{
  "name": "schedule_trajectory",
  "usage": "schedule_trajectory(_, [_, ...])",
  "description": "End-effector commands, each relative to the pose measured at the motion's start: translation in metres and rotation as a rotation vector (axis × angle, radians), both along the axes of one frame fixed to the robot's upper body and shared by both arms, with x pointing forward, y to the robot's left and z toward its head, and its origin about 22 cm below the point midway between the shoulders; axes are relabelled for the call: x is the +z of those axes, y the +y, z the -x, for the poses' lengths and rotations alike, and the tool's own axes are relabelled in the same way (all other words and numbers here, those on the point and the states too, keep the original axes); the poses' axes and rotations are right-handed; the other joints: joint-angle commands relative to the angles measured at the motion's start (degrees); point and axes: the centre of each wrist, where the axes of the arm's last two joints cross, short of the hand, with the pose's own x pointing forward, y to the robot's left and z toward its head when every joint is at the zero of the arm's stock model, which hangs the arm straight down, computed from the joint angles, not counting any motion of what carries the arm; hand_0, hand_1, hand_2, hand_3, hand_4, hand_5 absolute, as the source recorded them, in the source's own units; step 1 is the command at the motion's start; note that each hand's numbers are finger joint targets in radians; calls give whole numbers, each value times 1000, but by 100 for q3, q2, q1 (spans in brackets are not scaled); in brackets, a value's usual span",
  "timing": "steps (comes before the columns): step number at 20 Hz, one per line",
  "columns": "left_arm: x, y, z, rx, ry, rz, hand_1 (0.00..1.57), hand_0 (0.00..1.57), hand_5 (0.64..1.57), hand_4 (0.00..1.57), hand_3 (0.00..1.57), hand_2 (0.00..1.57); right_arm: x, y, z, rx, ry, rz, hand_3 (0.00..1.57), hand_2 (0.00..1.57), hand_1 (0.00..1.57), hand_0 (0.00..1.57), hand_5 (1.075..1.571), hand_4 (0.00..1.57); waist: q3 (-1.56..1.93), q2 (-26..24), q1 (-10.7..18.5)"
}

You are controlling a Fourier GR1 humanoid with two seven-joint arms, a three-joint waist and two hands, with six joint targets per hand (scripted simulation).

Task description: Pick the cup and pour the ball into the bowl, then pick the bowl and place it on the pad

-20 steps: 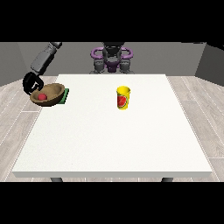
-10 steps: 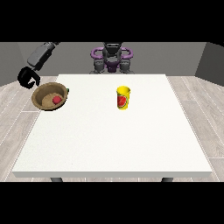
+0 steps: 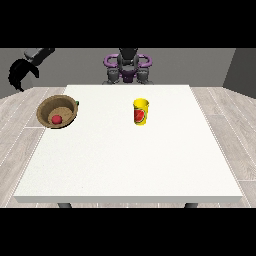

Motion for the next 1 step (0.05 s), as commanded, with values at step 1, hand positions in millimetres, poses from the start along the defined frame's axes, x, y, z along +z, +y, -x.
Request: schedule_trajectory(1, [-42,-6,-7,12,182,51,0,0,1570,983,0,0,17,26,-28,114,-53,-2,0,0,0,0,1219,701,-23,-1114,-226])
